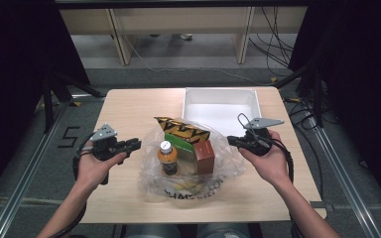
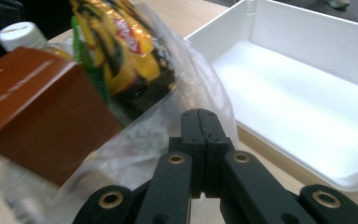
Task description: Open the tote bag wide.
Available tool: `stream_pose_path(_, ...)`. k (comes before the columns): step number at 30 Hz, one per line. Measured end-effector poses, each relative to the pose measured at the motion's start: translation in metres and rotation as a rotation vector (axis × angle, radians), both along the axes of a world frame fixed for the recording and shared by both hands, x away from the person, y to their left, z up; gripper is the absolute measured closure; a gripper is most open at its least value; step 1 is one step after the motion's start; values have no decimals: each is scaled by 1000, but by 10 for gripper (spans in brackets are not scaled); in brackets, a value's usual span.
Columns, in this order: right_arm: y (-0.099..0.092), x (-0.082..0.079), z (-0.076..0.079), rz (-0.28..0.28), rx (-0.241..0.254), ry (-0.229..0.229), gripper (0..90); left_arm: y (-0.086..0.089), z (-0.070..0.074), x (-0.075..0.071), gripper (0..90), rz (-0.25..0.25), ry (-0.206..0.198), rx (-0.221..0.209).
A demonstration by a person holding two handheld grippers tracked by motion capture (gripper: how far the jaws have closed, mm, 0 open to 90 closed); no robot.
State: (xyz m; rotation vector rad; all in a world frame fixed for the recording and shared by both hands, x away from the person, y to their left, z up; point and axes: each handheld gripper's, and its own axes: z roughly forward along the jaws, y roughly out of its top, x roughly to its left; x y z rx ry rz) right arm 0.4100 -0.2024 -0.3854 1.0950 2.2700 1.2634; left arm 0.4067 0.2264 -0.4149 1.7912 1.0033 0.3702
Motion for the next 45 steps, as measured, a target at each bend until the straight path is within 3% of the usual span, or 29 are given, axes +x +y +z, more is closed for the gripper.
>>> stream_pose_path(5,9,19,-9,9,-2,35,900,-6,-16,27,860,39,6,-55)
stream_pose_path(6,12,24,-12,4,11,25,900,-8,-19,32,860,45,3,-52)
stream_pose_path(7,14,26,-14,3,8,68,900,-11,-23,36,859,46,2,-49)
stream_pose_path(8,16,30,-18,8,9,61,900,-14,-28,41,855,38,11,-42)
stream_pose_path(10,20,36,-25,12,-19,80,900,-20,-35,46,847,26,30,-39)
stream_pose_path(13,23,43,-39,8,-33,105,900,-24,-45,49,836,11,53,-20)
stream_pose_path(14,24,45,-45,7,-41,136,900,-27,-54,52,832,-8,74,10)
stream_pose_path(16,23,48,-57,2,-38,137,900,-30,-62,53,832,-10,91,41)
stream_pose_path(17,24,46,-61,-23,-28,190,900,-32,-66,53,831,-12,101,52)
stream_pose_path(18,21,49,-66,-8,-48,164,900,-33,-68,53,830,-17,109,57)
stream_pose_path(20,20,49,-72,-26,-63,202,900,-35,-73,53,828,-18,126,77)
stream_pose_path(21,19,47,-72,-43,-87,246,900,-36,-75,53,827,-18,128,88)
stream_pose_path(22,20,48,-77,-63,-73,232,900,-35,-76,54,825,-28,138,124)
stream_pose_path(23,19,48,-78,-51,-94,257,900,-35,-77,54,822,-28,147,131)
stream_pose_path(25,18,49,-84,-62,-100,254,900,-35,-79,53,821,-22,156,149)
stream_pose_path(27,16,49,-86,-53,-124,277,900,-34,-81,53,821,-28,170,156)
stream_pose_path(28,17,51,-92,-66,-113,225,900,-35,-82,53,821,-16,167,158)
stream_pose_path(29,16,50,-89,-56,-128,271,900,-34,-83,53,822,-12,166,161)
stream_pose_path(30,15,51,-90,-56,-129,261,900,-33,-83,54,823,-21,174,165)
stream_pose_path(32,14,51,-89,-65,-136,284,898,-33,-83,54,826,-7,179,178)
stream_pose_path(33,15,52,-91,-73,-127,266,896,-32,-83,54,826,-15,182,170)
stream_pose_path(37,13,51,-88,-60,-136,288,863,-31,-81,54,817,-6,174,162)
stream_pose_path(38,14,50,-87,-72,-119,262,847,-30,-79,53,806,2,166,155)
stream_pose_path(42,11,45,-64,-98,-79,243,753,-23,-68,50,743,17,127,159)
stream_pose_path(43,9,48,-63,-73,-78,139,729,-20,-66,49,723,22,116,171)
stream_pose_path(44,9,45,-56,-95,-67,145,705,-19,-63,48,699,32,112,165)
stream_pose_path(45,10,41,-47,-105,-49,189,683,-17,-61,47,671,45,104,155)
